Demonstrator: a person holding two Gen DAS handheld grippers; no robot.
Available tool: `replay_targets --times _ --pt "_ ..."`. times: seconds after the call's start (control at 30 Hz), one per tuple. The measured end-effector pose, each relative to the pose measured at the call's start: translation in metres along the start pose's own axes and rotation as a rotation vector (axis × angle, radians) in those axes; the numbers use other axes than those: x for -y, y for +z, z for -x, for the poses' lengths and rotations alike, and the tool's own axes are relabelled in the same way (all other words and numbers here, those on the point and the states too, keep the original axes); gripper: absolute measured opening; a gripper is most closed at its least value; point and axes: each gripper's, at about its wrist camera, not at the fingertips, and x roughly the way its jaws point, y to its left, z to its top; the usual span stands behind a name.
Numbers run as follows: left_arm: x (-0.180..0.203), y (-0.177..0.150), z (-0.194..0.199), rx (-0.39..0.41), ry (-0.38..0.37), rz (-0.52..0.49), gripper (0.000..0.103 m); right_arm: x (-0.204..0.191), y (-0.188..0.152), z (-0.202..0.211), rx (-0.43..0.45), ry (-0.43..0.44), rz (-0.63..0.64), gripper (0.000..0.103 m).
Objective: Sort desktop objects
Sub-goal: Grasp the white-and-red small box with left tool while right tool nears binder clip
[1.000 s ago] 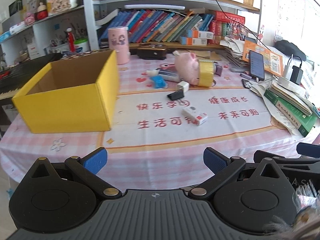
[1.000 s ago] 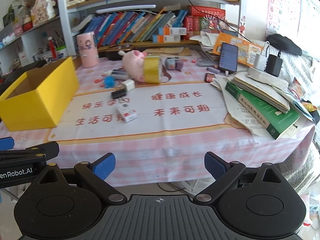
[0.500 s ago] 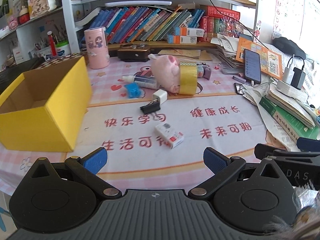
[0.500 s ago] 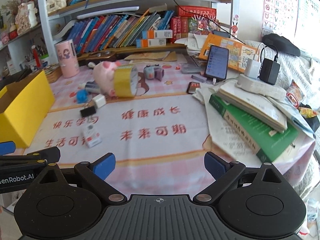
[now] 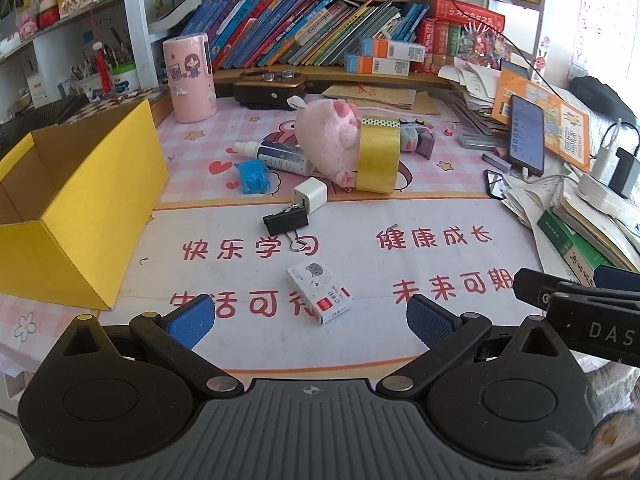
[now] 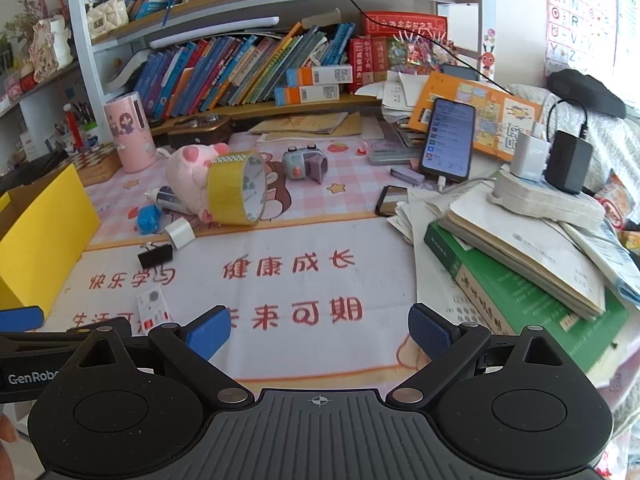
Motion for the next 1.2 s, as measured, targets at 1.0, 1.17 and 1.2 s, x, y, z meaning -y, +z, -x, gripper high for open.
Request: replay_targets --times 1.0,1.17,1.2 --pt "0.009 0.015 -0.091 -0.137 0.073 0.128 0.054 0.002 0.036 -0.054 -0.037 0.094 0.145 0.097" --pt "0.009 0.016 -0.091 -0.128 0.065 0.100 0.028 0.000 0.039 -0.059 -0.038 0.101 0.150 0.097" --pt "0.007 0.017 -0.090 -0.134 0.062 0.105 0.028 -0.002 0.039 -0.060 -0.039 0.107 0.152 0.097"
